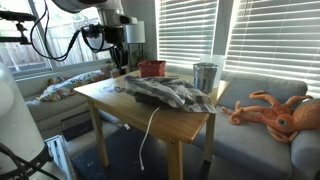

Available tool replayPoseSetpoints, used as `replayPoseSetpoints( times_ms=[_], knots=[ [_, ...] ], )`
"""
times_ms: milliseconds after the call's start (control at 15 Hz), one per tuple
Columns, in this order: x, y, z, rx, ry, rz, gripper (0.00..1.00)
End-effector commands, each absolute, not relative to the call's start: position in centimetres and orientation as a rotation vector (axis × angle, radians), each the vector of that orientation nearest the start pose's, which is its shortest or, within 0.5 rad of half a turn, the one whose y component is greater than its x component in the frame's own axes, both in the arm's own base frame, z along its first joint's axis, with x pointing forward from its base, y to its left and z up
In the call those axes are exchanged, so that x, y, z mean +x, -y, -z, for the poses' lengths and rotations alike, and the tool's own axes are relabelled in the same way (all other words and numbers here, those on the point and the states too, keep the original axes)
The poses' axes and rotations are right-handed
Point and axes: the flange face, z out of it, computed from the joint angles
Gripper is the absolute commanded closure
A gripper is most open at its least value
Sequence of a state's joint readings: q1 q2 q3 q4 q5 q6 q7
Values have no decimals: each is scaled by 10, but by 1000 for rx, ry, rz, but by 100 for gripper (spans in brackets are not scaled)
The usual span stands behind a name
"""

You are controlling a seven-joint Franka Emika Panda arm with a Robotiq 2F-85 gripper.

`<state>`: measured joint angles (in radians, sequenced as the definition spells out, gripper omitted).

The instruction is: Pick up the two wooden blocks and put them in the middle of the table

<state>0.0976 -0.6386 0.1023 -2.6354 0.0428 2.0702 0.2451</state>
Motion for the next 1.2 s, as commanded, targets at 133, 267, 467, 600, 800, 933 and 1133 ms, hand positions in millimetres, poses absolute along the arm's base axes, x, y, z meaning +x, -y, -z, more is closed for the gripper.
replayPoseSetpoints(
  times_ms=[133,267,467,600,800,933,1133],
  knots=[
    [400,-56,-452,-3105,-253,114,88],
    [413,-50,-446,-3097,-271,86,88],
    [428,-45,-435,-3082,-277,25,88],
    [437,-41,-426,-3077,-295,0,88],
    [450,-37,-415,-3080,-309,-25,88],
    [461,-37,-407,-3085,-306,-34,88],
    [474,-39,-399,-3096,-277,-55,88]
  ],
)
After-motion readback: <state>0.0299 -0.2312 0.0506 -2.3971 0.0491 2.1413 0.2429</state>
